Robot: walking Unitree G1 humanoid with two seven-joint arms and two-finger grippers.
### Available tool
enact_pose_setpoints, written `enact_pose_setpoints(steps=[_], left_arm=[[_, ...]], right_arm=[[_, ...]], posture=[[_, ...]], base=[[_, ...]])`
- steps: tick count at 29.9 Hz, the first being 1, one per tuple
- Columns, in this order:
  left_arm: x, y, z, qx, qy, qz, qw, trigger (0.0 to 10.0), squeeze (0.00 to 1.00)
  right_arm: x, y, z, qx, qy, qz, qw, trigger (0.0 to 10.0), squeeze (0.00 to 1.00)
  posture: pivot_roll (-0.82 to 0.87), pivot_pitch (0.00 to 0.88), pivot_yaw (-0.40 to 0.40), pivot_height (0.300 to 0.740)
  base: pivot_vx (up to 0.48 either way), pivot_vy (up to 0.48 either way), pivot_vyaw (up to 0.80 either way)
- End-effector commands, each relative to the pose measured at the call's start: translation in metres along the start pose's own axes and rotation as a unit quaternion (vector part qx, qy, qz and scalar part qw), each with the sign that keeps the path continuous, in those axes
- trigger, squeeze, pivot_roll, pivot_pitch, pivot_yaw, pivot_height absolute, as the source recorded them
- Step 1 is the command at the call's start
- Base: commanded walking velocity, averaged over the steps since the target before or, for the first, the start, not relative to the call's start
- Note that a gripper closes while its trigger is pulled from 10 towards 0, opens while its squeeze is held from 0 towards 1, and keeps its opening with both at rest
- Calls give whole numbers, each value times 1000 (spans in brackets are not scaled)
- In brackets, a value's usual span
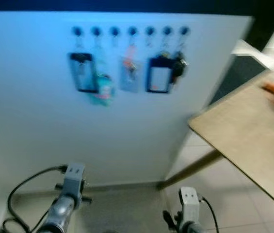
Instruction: Hang keys on a hook
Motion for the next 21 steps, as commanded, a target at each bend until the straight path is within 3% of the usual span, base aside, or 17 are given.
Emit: enact_pose_setpoints(steps=[1, 13, 15, 21], left_arm=[[-2, -1, 0, 3, -3, -3, 1000, 10000, 0], [-4, 0, -3, 7, -17, -15, 1000, 10000, 0], [-4, 0, -2, 6, -17, -15, 1000, 10000, 0], [-4, -2, 2, 1, -13, -13, 1000, 10000, 0]], right_arm=[[0, 1, -3, 6, 2, 0, 1000, 10000, 0], [-2, 1, -1, 3, 5, -3, 1000, 10000, 0], [-6, 1, 0, -2, -20, -16, 1000, 10000, 0], [-7, 1, 2, -6, -17, -16, 1000, 10000, 0]], posture=[[110, 27, -56, 740], [110, 13, -60, 740], [110, 12, -59, 740], [109, 9, -58, 740]], base=[[0, 0, 800], [0, 0, 800], [0, 0, 0], [0, 0, 0]])
Point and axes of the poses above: a point about 5 cm out from each wrist's last joint towards the gripper, its own y axis pointing back from the gripper into the wrist, its own z axis along the axis of the wrist's last joint, x = y × z, the point moved 1 cm from there along -y, pointing out of the wrist towards the gripper, and after that the axes turned 2 degrees about y, right-handed, at the moved point
